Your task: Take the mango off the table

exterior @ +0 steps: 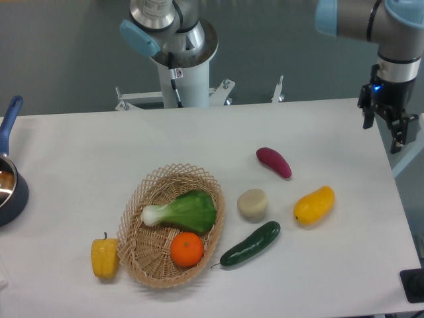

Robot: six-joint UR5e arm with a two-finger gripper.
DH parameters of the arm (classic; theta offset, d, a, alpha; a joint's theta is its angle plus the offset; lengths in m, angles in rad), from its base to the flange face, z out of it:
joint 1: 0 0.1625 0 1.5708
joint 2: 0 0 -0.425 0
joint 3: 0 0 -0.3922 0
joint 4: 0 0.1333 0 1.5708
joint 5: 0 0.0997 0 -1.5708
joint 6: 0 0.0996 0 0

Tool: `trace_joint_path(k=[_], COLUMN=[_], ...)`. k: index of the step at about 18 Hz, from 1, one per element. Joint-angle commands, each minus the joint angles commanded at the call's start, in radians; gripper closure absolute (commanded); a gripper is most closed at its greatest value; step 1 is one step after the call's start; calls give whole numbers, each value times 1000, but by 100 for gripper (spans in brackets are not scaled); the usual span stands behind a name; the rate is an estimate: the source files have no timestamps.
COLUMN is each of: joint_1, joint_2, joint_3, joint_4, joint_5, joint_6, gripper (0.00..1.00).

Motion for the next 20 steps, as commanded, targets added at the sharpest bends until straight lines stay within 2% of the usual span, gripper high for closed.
trace_joint_path(k=[8,11,15,18,20], joint_1=[-11,-8,-14,-17,-43], joint_2=[9,8,-5,-14,-53], joint_3=[5,-5,-15,-40,-20], joint_4=[0,0,2,3,3], joint_5=[-1,-61,-69,-71,-61], joint_6=[-15,-147,-169,-263,-282], gripper=[0,0,0,0,0])
